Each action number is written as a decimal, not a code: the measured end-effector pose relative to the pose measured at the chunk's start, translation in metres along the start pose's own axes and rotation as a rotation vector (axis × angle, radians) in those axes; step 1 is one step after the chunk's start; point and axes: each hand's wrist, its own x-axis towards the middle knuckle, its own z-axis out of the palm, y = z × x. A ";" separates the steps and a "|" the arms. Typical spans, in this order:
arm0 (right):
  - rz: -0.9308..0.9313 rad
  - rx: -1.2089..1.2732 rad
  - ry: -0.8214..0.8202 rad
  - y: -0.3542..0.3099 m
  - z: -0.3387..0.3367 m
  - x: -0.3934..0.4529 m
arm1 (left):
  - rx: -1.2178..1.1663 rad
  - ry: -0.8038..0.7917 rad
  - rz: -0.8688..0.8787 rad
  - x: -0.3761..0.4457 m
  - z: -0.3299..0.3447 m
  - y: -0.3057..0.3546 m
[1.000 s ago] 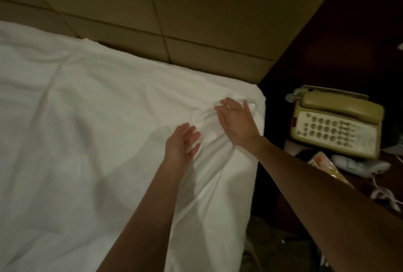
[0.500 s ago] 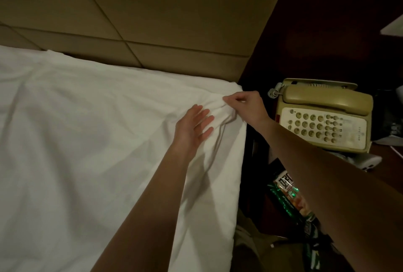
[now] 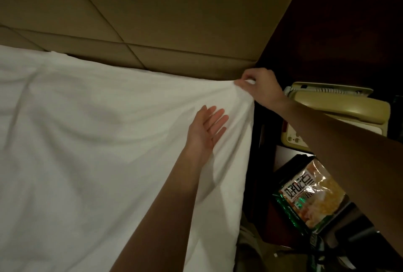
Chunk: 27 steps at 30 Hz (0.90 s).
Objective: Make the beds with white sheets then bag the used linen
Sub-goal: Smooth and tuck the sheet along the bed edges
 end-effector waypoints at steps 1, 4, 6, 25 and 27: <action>0.020 -0.025 0.075 0.002 0.000 -0.002 | -0.013 0.003 -0.008 0.000 -0.002 0.001; 0.181 -0.035 0.202 0.015 0.011 -0.012 | -0.029 0.008 -0.047 -0.001 -0.010 -0.005; 0.371 0.175 0.270 0.018 0.022 -0.020 | -0.069 0.012 -0.058 -0.001 -0.016 -0.011; 0.891 0.950 -0.052 -0.010 0.072 -0.094 | -0.353 -0.027 -0.086 -0.034 -0.022 -0.083; 0.893 0.914 0.001 -0.013 0.068 -0.097 | -0.333 -0.027 -0.113 -0.045 -0.026 -0.091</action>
